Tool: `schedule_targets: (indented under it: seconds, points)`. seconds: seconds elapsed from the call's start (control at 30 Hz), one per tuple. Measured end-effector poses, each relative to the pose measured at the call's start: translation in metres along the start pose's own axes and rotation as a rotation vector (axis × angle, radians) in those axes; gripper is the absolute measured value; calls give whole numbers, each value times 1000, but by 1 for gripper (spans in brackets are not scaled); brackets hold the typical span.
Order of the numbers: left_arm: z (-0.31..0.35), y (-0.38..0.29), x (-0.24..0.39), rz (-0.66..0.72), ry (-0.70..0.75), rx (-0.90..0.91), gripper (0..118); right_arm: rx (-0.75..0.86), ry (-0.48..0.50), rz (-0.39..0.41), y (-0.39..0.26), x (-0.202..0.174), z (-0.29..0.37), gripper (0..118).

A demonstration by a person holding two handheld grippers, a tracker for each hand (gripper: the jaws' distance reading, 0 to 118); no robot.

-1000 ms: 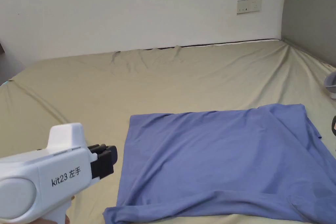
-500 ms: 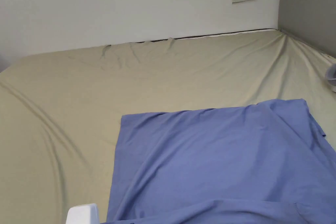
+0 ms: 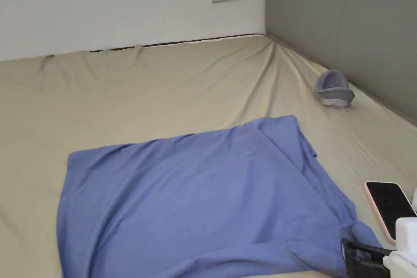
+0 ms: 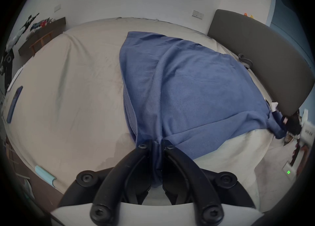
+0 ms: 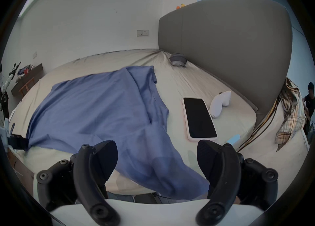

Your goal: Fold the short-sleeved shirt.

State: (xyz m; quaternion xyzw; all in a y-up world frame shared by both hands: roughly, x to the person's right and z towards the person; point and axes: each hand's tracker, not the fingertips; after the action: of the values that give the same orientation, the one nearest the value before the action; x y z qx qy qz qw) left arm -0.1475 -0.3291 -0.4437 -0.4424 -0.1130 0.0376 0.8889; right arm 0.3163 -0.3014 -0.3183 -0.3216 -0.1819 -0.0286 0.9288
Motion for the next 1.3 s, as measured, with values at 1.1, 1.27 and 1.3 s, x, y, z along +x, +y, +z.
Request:
schedule_targets:
  seconds: [1.1,1.27,1.3]
  points:
    - [-85,188,-38,186,-37,38,26,-12,145,20,135,-40,-172,25]
    - [-79,179,-34,122,83,26,109,7,72,26,131,-32,-168,99]
    - [-69,179,-35,130,51,35,109,30,83,-6,131,-28,-162,98]
